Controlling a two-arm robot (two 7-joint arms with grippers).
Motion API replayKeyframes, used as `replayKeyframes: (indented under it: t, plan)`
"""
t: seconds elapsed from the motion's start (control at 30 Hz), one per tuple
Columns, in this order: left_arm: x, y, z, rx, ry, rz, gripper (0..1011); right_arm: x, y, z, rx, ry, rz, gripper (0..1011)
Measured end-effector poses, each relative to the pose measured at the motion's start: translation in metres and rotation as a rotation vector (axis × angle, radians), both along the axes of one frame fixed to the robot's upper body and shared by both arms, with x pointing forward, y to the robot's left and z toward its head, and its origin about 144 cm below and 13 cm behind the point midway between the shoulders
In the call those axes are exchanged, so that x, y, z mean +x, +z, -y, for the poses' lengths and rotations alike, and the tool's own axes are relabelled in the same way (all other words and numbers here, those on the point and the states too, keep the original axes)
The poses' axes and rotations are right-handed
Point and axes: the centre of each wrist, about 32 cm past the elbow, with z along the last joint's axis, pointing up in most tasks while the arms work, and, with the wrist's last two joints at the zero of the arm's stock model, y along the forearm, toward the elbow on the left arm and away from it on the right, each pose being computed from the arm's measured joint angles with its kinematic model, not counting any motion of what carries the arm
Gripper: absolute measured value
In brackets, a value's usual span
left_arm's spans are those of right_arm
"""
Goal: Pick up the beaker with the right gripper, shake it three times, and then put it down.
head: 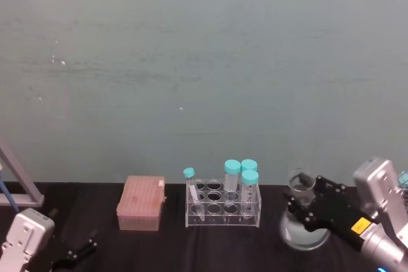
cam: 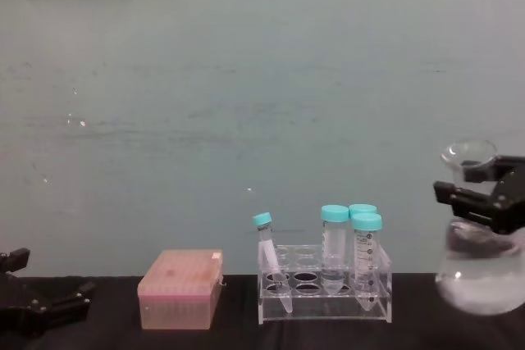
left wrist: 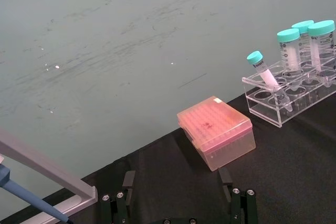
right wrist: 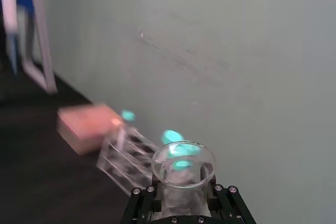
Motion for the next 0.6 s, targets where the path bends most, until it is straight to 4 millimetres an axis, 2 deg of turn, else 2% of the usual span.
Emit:
replayKeyframes:
  t: [0.03,0.17,0.6]
  plan:
    - [0.0,0.0,0.0,0.0,0.0,0.0,1000,0.0,-0.002,-0.003,0.095,0.005,-0.059,456]
    - [0.0,0.0,0.0,0.0,0.0,0.0,1000,-0.001,-0.004,-0.009,0.248,0.005,-0.166,456]
    - [0.0,0.0,0.0,0.0,0.0,0.0,1000,-0.002,-0.007,-0.015,0.271,-0.03,-0.25,456]
